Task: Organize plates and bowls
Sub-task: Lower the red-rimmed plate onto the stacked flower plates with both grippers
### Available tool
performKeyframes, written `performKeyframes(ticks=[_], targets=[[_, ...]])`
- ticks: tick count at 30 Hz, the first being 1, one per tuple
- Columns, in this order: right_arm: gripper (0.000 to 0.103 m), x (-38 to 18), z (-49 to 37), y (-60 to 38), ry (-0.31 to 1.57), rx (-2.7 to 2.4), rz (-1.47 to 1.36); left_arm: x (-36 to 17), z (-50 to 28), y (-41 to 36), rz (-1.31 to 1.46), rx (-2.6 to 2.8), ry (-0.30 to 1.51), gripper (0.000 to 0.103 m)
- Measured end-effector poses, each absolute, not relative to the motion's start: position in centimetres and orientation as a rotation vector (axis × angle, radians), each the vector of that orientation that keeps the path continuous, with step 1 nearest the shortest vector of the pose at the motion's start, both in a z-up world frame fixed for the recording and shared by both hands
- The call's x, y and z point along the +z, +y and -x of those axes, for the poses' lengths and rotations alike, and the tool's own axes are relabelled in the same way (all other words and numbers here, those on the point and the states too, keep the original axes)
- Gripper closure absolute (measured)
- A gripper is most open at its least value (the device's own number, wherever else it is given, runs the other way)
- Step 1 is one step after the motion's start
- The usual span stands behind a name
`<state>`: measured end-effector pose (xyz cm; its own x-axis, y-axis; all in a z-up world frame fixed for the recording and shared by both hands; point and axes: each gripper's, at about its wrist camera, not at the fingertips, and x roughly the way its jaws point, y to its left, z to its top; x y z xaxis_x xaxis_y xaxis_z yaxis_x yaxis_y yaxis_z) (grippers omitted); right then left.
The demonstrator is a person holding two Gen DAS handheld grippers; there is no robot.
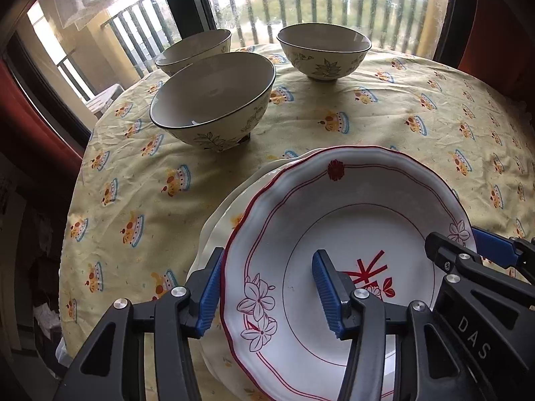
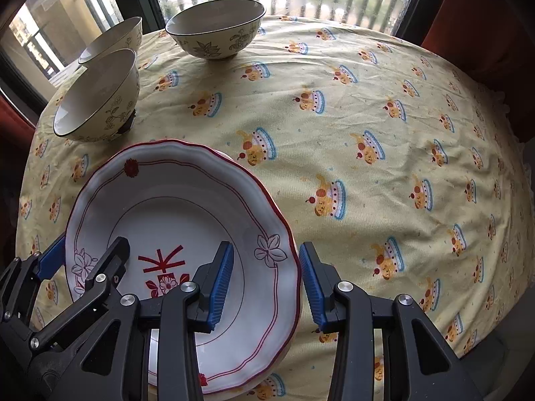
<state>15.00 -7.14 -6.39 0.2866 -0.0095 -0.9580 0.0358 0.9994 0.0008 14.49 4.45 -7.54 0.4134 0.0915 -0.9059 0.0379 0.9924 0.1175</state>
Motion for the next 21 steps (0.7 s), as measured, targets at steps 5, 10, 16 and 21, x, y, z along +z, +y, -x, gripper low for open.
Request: performKeyframes(ticks=[5,10,16,21], targets=[[0.058,-6.2,-15.1,-7.3,1.272,-0.021,-0.044,-7.6,-14.5,4.5,-0.124,0.034,1.14,0.047],[0.066,-5.6,-14.2,-7.7,1.249,0.001,-0.052,-7.7,-14.5,4.4,-0.135,0.032,1.139,0.043],[0.079,-5.6,-13.9,-7.7,1.239,-0.016,-0.042,-7.5,-14.7,5.0,-0.107,0.044,1.152,0.042],[0.079,-5.5,-13.9,-6.7,1.23,-0.016,-0.006,-7.4,-14.7,5.5,-0.094,0.055,1.145,0.042]])
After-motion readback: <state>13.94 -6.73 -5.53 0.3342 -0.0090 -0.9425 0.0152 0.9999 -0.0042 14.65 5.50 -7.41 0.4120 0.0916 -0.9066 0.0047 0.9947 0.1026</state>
